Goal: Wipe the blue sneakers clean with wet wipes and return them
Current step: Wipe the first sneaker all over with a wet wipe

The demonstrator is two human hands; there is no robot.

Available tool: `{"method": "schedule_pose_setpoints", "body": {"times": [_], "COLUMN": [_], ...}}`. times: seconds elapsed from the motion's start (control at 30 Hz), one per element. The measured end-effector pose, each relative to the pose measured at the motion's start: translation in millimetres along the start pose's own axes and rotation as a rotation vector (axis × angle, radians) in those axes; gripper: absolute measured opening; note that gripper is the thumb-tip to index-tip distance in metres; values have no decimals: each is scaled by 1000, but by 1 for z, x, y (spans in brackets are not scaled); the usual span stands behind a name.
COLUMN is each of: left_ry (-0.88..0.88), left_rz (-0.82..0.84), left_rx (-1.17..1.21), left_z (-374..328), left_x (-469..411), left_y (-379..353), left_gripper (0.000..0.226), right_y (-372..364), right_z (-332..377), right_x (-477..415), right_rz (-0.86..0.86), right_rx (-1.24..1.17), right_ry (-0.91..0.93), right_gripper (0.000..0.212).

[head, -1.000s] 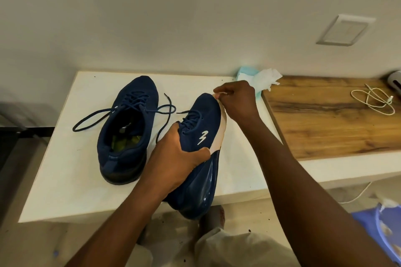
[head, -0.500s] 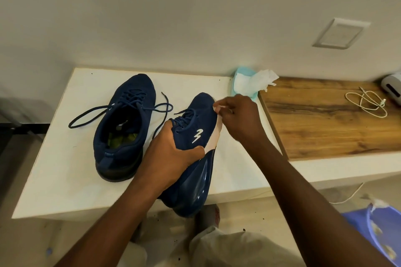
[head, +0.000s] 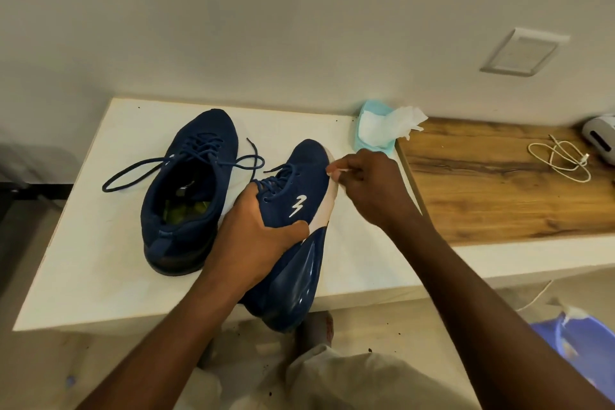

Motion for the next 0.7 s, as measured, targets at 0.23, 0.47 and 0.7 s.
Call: {"method": "schedule_pose_setpoints", "body": {"times": [0.23,0.47,0.7], "left_ry": [16,-2,-13], "left_rz": [46,-27,-27], "left_rx": [-20,3,-4], "left_z": [-2,-1,0], "left_x": [1,3,2], "left_y": [-8,-1,-4], "left_gripper": [59,60,63], "right_y": [-5,-14,1], "right_z": [2,-10,-9], "right_x": [-63,-79,16], "right_rz": [-5,-21,-77], "right_rx": [15,-6,-101], "right_ry": [-28,-63,-122], "right_gripper": [18,18,15]}}
Point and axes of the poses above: each hand's wrist, its own x-axis away from the middle knuckle, its own y-axis out of the back of the hand, z = x × y, the point moved 9 cm from there along -x, towards the middle knuckle, and after that the axes turned 15 degrees about y, right-handed, at the moved point
